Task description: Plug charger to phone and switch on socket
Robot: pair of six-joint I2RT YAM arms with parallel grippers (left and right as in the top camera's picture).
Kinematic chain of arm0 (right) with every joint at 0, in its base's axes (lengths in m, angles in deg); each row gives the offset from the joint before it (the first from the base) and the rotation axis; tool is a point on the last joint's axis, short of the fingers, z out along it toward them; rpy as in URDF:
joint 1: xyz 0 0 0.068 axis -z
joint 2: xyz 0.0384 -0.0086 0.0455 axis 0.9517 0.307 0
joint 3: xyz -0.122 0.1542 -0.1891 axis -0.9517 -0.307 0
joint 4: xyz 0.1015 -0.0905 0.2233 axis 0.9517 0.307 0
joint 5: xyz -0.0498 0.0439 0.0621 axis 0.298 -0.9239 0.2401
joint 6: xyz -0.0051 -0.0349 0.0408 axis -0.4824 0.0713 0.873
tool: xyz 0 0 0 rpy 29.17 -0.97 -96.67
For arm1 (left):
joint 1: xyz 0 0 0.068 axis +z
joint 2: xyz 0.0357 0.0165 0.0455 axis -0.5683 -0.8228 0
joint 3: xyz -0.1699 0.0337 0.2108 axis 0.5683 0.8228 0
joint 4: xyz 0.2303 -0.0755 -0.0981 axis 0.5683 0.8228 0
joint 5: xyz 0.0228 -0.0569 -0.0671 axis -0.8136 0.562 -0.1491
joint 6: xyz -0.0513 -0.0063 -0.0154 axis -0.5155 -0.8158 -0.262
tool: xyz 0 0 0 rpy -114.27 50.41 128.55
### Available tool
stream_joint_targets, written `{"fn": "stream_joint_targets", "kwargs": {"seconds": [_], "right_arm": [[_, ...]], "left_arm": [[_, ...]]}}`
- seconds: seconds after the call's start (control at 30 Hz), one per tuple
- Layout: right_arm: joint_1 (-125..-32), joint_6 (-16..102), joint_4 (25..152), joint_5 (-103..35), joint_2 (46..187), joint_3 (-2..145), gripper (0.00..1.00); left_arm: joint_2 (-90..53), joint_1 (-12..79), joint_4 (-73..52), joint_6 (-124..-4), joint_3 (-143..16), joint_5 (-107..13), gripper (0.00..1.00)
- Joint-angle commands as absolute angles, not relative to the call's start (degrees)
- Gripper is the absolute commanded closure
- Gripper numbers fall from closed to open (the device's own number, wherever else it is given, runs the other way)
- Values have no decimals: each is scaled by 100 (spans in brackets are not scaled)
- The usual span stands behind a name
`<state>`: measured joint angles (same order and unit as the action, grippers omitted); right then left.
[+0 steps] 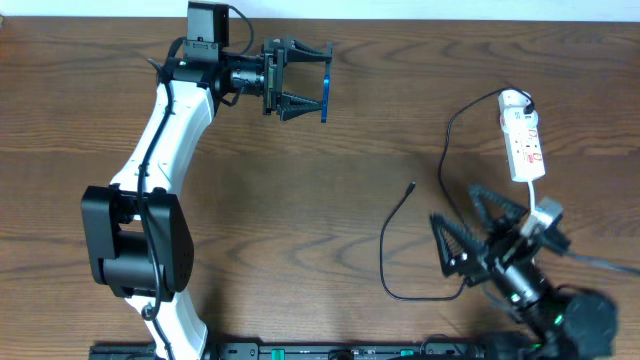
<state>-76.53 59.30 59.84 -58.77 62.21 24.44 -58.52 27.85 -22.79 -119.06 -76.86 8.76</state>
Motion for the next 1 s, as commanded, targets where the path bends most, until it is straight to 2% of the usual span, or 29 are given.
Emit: {"fn": "stream_joint_targets", "kwargs": {"seconds": [0.0, 0.13, 0.23, 0.33, 0.47, 0.6, 0.7, 0.73, 0.87, 0.97], "right_arm": [[-7650, 4492, 6651, -6402, 7366, 3734, 1], [-7653, 4870, 6527, -7859, 8322, 4517, 1], [-7757, 5616, 5372, -8502, 8905, 4597, 1], [-7987, 6296, 4544, -8696, 9428, 4645, 1], [-8544, 6346, 4623, -8506, 10162, 5096, 1], [-9089, 5590, 6308, -7514, 10888, 6097, 1], [-9615, 4903, 8424, -5313, 11436, 7218, 1], [-9965, 4984, 9381, -3801, 11766, 7845, 1], [-10669, 5675, 10784, -1298, 12536, 9039, 1], [-11029, 5675, 10944, -806, 13008, 9491, 1]], "left_arm": [[-5769, 2802, -2325, -11858, -7730, 1040, 28], [-5769, 2802, -2325, -11875, -7730, 1042, 28], [-5769, 2802, -2325, -11875, -7730, 1042, 27], [-5769, 2802, -2325, -11875, -7730, 1042, 27], [-5769, 2802, -2325, -11873, -7730, 1042, 27], [-5769, 2802, -2325, -11875, -7730, 1042, 28], [-5769, 2802, -2325, -11875, -7730, 1040, 27], [-5769, 2802, -2325, -11875, -7730, 1040, 28], [-5769, 2802, -2325, -11875, -7730, 1035, 28], [-5769, 2802, -2325, -11875, -7730, 1033, 28]]}}
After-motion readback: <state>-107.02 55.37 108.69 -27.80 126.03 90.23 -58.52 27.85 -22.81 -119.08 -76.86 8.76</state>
